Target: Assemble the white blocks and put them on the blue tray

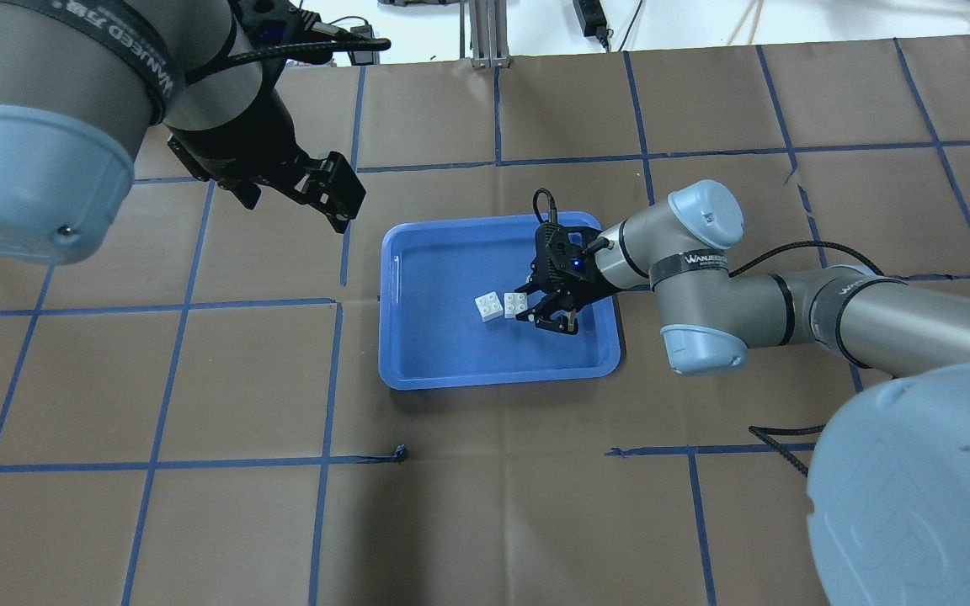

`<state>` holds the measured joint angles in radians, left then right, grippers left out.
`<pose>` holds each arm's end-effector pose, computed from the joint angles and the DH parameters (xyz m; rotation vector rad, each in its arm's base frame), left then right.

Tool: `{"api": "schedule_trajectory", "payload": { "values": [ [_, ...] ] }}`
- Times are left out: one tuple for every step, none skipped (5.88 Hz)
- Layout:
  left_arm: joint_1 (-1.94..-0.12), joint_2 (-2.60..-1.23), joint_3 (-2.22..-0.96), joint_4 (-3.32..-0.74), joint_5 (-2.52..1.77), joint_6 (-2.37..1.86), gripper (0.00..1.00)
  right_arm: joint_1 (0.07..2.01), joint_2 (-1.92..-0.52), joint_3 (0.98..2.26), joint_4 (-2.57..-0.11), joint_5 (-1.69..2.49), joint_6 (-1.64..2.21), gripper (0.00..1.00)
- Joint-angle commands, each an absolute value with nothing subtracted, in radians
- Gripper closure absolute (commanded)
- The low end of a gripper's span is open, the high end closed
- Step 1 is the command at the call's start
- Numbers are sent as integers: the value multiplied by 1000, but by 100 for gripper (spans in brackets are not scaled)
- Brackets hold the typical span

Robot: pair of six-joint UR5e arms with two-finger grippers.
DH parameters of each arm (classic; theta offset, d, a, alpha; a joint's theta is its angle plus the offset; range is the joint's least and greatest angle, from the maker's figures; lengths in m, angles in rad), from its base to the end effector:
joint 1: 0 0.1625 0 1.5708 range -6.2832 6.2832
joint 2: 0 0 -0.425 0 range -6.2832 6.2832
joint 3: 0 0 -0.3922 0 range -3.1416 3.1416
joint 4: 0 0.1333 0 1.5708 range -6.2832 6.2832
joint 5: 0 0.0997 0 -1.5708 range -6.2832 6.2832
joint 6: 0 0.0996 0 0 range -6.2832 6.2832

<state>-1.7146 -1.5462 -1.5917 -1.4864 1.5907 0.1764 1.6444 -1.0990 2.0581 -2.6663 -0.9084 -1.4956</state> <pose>-0.2002 -0.4659 0.4984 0.4956 3.0776 -0.1369 0.2328 -0.5121 0.1557 -1.9034 1.8189 -0.7268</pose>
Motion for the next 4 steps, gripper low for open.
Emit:
{"api": "schedule_trajectory", "payload": {
  "values": [
    [-1713,-1546,-1592,-1486,1591,176,1,1646,-1097,2056,-2684,-911,-1459,70],
    [-1713,-1546,-1592,-1486,1591,176,1,1646,-1085,2056,-2703,-913,-1435,70],
    [-1713,-1546,-1592,-1486,1591,176,1,1646,-1077,2056,-2730,-913,-1389,70],
    [-1713,-1546,-1592,-1486,1591,176,1,1646,-1075,2056,-2738,-913,-1382,70]
  ]
}}
